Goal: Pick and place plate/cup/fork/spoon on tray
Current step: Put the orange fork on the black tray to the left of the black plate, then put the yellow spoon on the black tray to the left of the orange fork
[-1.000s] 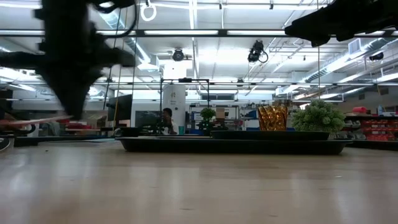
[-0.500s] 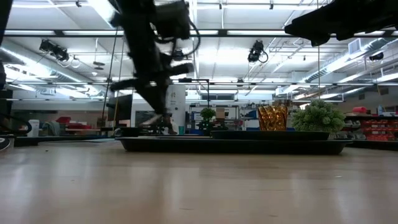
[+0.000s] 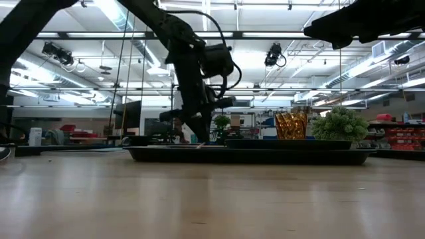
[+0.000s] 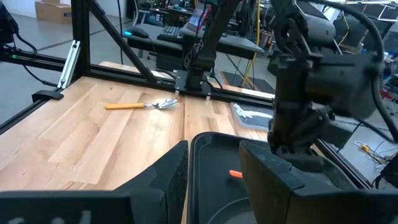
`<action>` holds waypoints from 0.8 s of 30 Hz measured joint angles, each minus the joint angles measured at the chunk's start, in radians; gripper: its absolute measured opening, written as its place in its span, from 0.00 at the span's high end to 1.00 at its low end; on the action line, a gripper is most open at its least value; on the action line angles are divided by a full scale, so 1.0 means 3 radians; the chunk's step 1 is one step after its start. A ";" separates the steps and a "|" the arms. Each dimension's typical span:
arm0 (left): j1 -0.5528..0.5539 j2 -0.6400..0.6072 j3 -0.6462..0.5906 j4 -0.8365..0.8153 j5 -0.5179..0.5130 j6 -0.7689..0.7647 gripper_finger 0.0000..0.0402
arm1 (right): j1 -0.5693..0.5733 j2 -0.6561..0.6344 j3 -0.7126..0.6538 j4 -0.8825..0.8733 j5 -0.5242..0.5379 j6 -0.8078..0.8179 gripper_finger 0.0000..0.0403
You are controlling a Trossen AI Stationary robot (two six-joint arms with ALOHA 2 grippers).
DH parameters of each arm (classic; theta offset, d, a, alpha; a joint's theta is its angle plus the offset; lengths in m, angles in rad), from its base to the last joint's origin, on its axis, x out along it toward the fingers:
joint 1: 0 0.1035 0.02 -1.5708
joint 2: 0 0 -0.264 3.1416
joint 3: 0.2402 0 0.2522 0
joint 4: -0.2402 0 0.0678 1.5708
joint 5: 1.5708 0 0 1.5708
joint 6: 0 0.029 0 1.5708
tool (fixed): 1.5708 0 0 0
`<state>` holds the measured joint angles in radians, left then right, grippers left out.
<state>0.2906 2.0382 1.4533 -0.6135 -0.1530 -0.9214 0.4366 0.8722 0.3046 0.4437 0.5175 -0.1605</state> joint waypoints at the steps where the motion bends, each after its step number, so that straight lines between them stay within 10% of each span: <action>1: 0.0001 0.0039 0.0028 -0.0049 -0.0001 0.0006 0.95 | 0.0000 0.0000 0.0000 -0.0010 0.0000 0.0000 0.63; 24: -0.0287 -0.0195 0.0091 -0.0713 -0.0229 0.0247 0.64 | -0.0001 0.0000 0.0000 -0.0044 0.0025 0.0000 0.63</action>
<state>0.2046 1.9796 1.4807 -0.8273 -0.2216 -0.8474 0.4364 0.8722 0.3046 0.4303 0.5251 -0.1604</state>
